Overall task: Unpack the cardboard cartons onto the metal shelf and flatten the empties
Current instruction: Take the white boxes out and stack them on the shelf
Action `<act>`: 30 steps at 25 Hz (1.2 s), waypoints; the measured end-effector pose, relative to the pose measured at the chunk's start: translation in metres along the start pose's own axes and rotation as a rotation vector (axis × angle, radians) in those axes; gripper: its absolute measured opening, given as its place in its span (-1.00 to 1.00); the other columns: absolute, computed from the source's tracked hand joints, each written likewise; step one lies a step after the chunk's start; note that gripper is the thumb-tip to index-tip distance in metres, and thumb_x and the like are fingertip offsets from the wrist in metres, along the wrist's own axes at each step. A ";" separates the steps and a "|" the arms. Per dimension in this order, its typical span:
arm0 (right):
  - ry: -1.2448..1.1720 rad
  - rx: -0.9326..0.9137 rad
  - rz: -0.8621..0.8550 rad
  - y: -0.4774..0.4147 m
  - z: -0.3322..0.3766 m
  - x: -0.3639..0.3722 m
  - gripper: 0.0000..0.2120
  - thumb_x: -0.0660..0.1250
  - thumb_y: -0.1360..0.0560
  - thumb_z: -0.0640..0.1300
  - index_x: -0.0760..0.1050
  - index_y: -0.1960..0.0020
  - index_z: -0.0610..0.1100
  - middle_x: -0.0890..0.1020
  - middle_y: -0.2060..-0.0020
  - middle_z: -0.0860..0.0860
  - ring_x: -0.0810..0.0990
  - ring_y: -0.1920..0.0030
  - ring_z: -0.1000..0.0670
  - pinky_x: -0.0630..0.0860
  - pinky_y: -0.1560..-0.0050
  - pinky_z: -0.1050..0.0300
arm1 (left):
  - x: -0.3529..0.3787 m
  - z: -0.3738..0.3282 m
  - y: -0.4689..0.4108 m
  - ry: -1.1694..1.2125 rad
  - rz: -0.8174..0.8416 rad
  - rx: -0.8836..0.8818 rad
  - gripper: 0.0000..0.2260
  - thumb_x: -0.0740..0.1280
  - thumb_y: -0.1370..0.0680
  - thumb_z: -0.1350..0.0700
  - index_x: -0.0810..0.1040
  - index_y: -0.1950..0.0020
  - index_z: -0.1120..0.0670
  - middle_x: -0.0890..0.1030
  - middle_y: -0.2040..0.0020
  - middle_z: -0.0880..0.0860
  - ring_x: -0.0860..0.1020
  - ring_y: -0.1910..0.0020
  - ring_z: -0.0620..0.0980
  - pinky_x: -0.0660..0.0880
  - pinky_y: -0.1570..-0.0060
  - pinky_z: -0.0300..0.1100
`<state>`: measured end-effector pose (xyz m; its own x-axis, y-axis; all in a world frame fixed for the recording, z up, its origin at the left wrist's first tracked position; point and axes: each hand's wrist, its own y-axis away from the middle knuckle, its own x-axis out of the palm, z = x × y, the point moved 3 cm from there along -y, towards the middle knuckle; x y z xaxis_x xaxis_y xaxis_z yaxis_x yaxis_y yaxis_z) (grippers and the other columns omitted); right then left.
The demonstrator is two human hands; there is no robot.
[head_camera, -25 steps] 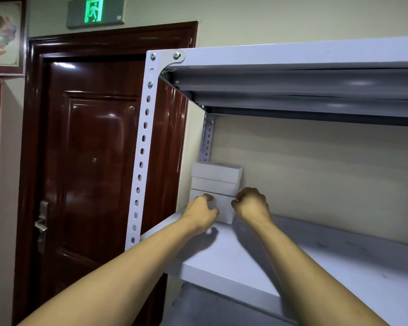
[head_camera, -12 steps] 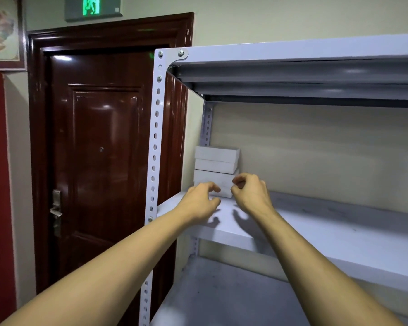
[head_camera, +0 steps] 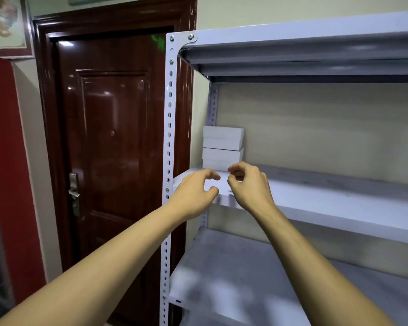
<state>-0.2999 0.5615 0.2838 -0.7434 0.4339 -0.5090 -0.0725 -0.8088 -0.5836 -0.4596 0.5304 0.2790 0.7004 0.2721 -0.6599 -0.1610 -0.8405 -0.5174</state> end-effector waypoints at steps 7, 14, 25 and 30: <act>-0.113 -0.075 -0.018 0.043 0.018 0.014 -0.80 0.33 -0.54 -0.16 0.63 -0.12 -0.02 0.70 -0.01 0.11 0.63 -0.07 0.11 0.56 -0.21 0.06 | -0.018 0.012 0.054 -0.019 -0.062 -0.022 -0.68 0.26 -0.60 0.12 0.53 -0.34 -0.05 0.53 -0.35 -0.16 0.46 -0.29 -0.18 0.33 -0.25 -0.28; -0.192 -0.128 0.071 0.078 0.030 0.046 -0.81 0.34 -0.55 -0.18 0.63 -0.11 -0.01 0.69 -0.02 0.16 0.63 -0.06 0.17 0.55 -0.22 0.12 | -0.027 0.038 0.099 -0.054 -0.084 -0.088 -0.69 0.26 -0.62 0.09 0.51 -0.36 -0.08 0.51 -0.33 -0.21 0.46 -0.14 -0.15 0.33 -0.21 -0.24; -0.322 -0.075 0.329 0.134 0.017 0.137 -0.80 0.35 -0.59 -0.12 0.62 -0.18 0.06 0.67 -0.04 0.22 0.60 -0.10 0.26 0.50 -0.16 0.31 | -0.037 0.108 0.186 -0.105 -0.159 -0.345 -0.73 0.28 -0.63 0.04 0.50 -0.32 -0.18 0.53 -0.28 -0.26 0.45 0.17 -0.16 0.34 -0.05 -0.23; -0.374 -0.074 0.481 0.162 0.010 0.192 -0.81 0.36 -0.59 -0.12 0.62 -0.15 0.08 0.67 0.00 0.25 0.59 -0.08 0.30 0.47 -0.12 0.33 | -0.029 0.144 0.232 -0.113 -0.201 -0.499 -0.72 0.28 -0.62 0.07 0.53 -0.31 -0.15 0.53 -0.25 -0.27 0.40 -0.20 -0.32 0.25 -0.11 -0.51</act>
<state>-0.4609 0.5094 0.0980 -0.8655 -0.1523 -0.4772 0.3653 -0.8437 -0.3933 -0.6178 0.3948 0.0998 0.6002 0.4754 -0.6432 0.3364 -0.8796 -0.3362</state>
